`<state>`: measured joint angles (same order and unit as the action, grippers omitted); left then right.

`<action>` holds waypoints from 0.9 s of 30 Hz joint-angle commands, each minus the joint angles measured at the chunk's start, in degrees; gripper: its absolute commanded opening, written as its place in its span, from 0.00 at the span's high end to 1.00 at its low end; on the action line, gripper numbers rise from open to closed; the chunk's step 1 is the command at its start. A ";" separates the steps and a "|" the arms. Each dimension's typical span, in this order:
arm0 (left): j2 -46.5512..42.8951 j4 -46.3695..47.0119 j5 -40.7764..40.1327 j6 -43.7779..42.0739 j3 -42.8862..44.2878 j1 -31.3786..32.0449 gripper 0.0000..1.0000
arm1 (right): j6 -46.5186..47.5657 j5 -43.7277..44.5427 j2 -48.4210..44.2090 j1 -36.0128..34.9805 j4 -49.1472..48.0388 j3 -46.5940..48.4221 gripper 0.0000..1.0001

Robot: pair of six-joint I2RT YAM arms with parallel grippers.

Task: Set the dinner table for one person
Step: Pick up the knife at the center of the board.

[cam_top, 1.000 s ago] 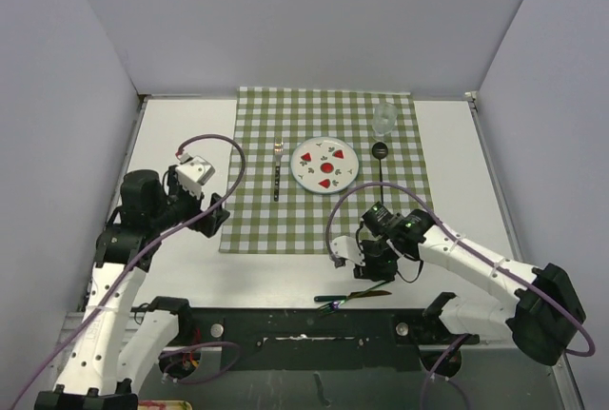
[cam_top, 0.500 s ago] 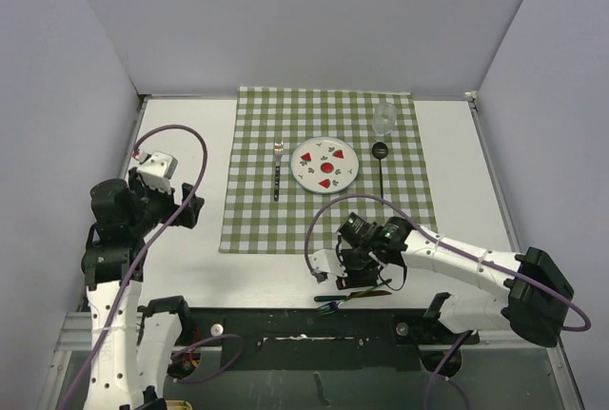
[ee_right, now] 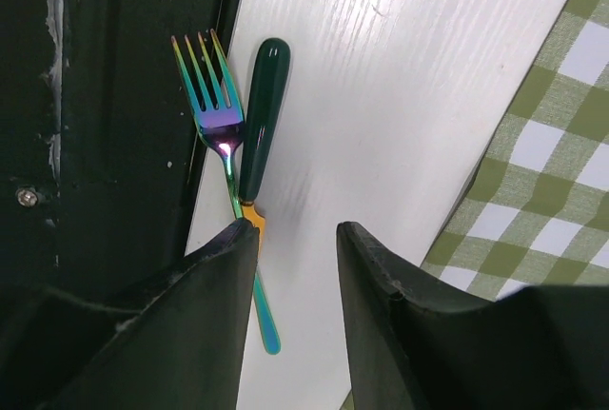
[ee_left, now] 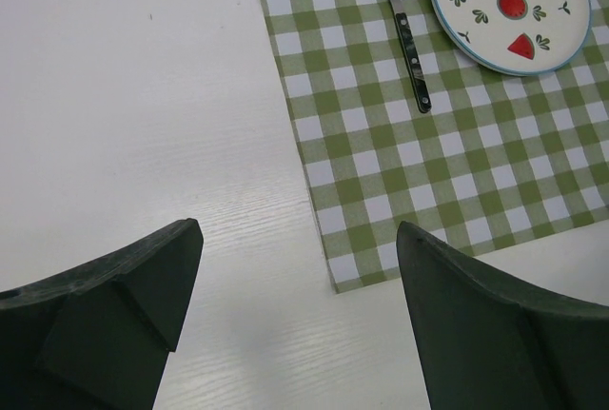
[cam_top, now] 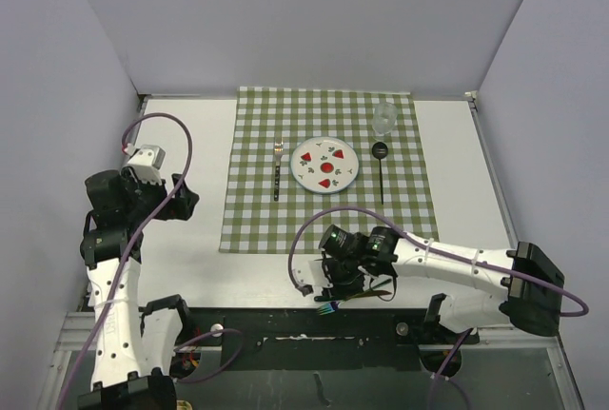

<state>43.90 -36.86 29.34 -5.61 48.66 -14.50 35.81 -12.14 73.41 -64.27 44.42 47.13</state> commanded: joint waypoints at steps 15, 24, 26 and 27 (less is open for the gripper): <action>-0.39 3.70 0.30 -0.61 0.11 -2.86 0.17 | -11.37 5.95 2.11 -6.96 -10.83 -2.20 0.60; -0.19 3.12 2.03 -0.37 0.05 -3.40 0.17 | -12.22 5.87 2.88 -7.56 -10.93 -2.44 0.56; -0.13 3.33 2.18 -0.37 -0.07 -3.50 0.17 | -12.37 5.75 3.22 -7.62 -11.14 -2.64 0.55; -0.15 3.35 2.33 -0.37 -0.20 -3.58 0.17 | -12.39 5.71 3.31 -7.62 -11.19 -2.66 0.55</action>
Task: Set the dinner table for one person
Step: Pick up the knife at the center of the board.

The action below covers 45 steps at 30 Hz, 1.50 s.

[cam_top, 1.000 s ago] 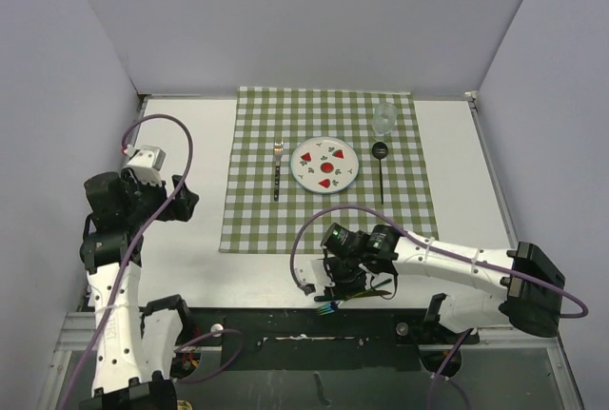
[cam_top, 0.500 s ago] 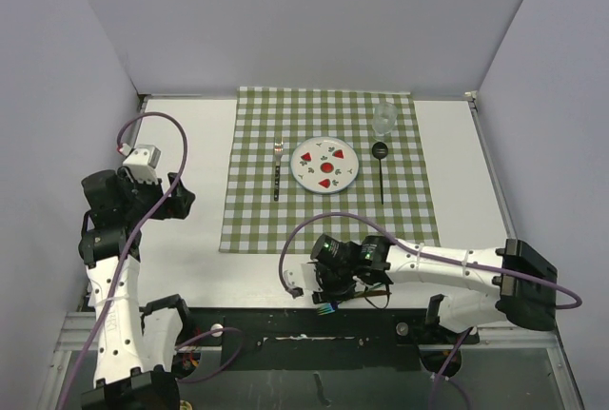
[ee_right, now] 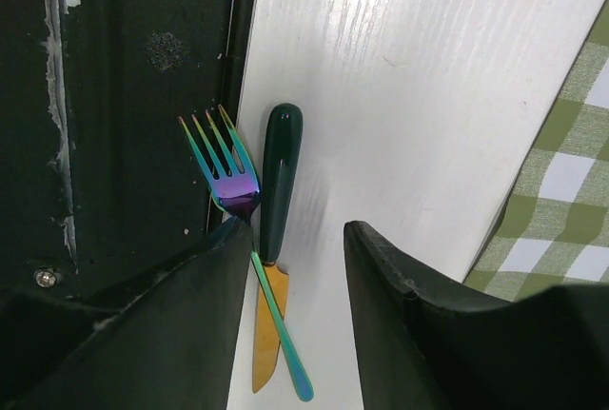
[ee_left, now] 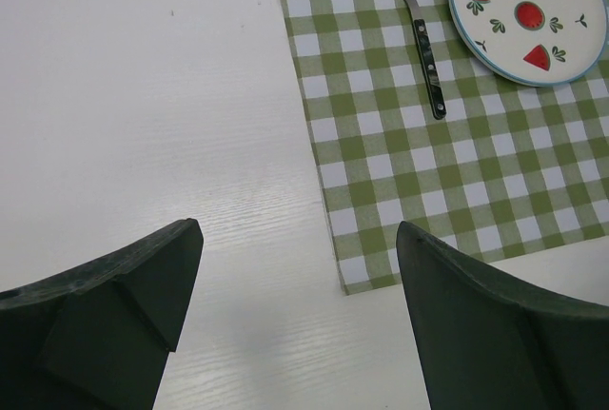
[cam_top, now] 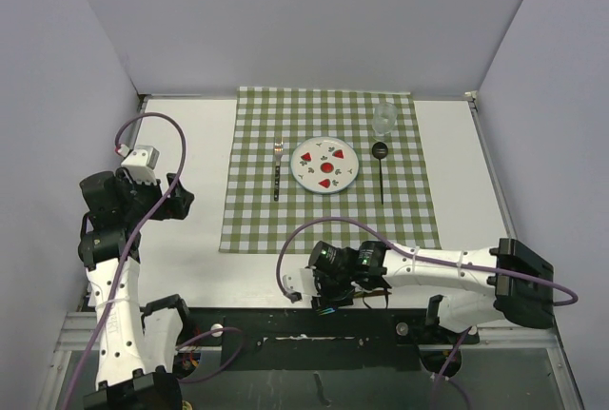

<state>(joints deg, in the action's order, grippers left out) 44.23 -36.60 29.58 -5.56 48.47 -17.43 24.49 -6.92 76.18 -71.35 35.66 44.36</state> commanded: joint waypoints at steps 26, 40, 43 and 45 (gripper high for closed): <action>-1.75 4.07 5.44 -0.41 -2.05 -1.07 0.17 | -1.42 -0.62 7.77 -1.23 -2.18 3.99 0.55; -3.37 3.81 7.07 -0.68 -2.85 -1.07 0.17 | -1.30 0.05 11.32 -1.22 -2.20 5.39 0.57; -3.83 3.74 7.07 -0.64 -2.94 -1.05 0.17 | -1.20 0.15 12.22 -1.26 -2.52 5.60 0.58; -3.84 3.78 7.07 -0.68 -3.03 -1.09 0.17 | -1.20 0.23 12.78 -1.23 -2.71 5.90 0.58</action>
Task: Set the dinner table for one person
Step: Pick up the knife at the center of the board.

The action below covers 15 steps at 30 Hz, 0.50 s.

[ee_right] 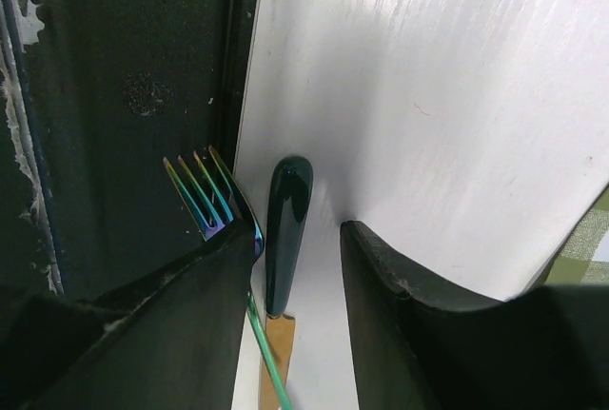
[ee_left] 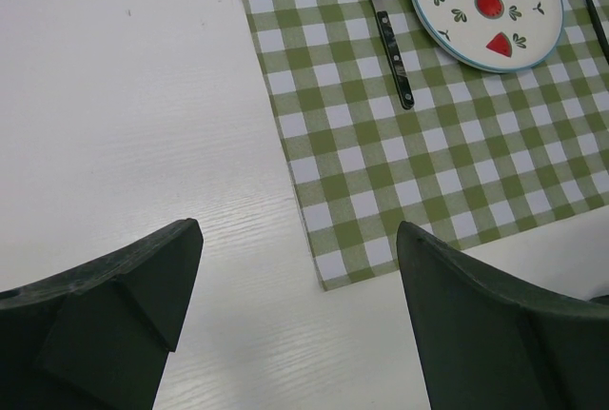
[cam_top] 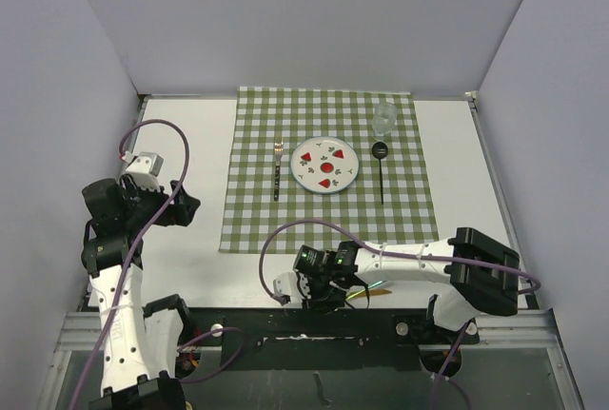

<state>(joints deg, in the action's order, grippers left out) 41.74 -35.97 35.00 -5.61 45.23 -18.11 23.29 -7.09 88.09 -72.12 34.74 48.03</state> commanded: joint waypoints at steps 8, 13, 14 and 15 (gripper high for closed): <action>-1.42 3.16 3.42 -0.72 0.03 -0.37 0.17 | 0.26 0.26 3.12 -0.44 -2.10 3.38 0.63; -1.33 3.02 3.68 -1.11 -0.06 -0.40 0.17 | 0.57 0.22 3.75 -0.33 -2.40 3.48 0.65; -1.31 2.93 3.67 -1.16 -0.06 -0.43 0.17 | 0.61 0.30 3.75 -0.34 -2.40 3.47 0.65; -1.24 2.96 3.68 -1.24 -0.06 -0.41 0.17 | 0.68 0.34 3.76 -0.22 -2.31 3.50 0.65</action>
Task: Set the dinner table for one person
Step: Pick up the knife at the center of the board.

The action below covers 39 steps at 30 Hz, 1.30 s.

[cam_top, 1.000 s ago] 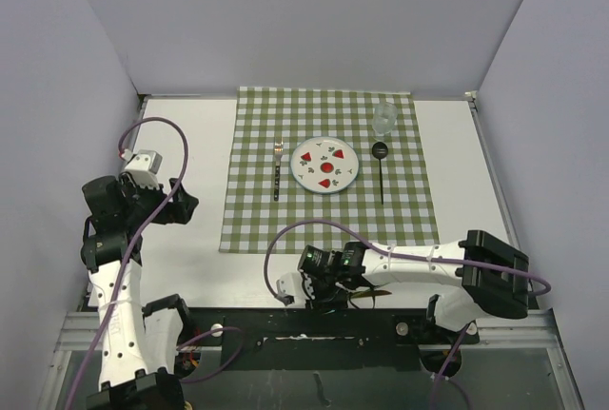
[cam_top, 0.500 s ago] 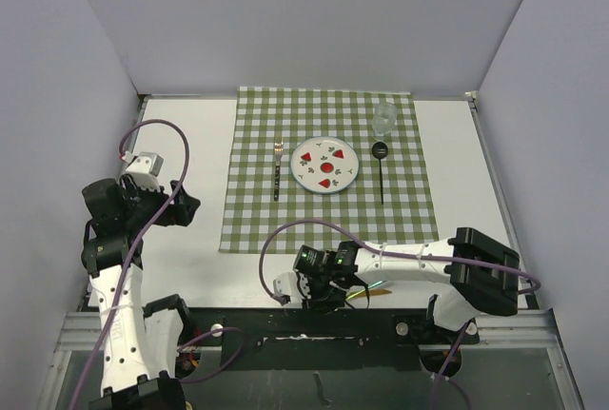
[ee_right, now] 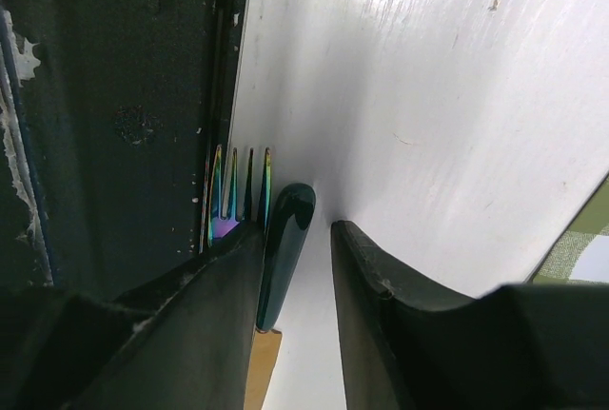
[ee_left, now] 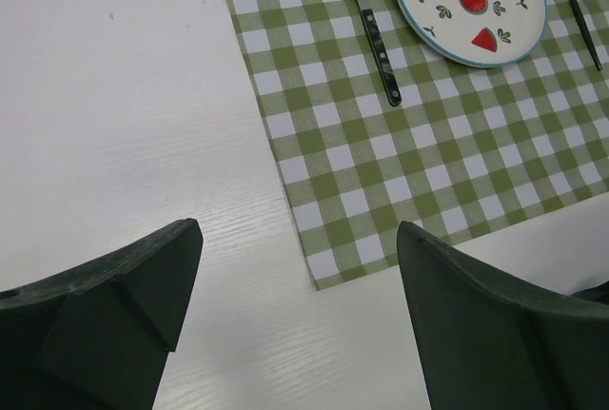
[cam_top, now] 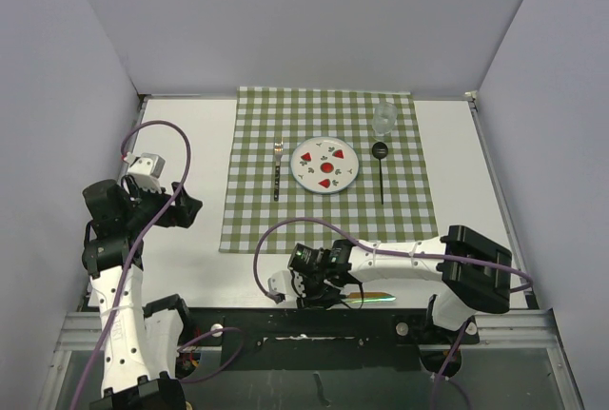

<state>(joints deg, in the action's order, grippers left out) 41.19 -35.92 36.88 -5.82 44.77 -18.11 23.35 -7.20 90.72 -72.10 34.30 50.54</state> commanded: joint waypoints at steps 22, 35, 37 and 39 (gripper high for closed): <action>0.42 3.39 2.81 -0.51 0.65 -0.33 0.17 | 1.25 1.57 -2.47 1.31 1.29 2.06 0.68; 1.20 2.89 3.17 -0.66 1.01 -0.34 0.16 | 4.11 2.43 -3.25 5.01 1.05 0.48 0.69; 1.19 2.88 3.28 -0.68 1.02 -0.39 0.16 | 4.01 1.20 -3.05 6.04 1.71 0.88 0.69; 1.47 2.90 3.89 -0.68 1.08 -0.36 0.16 | 3.85 0.33 -2.63 6.52 2.51 1.45 0.69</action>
<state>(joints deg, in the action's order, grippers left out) 42.39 -35.86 38.24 -6.22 44.73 -18.11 26.50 -5.23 90.26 -66.74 36.05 51.05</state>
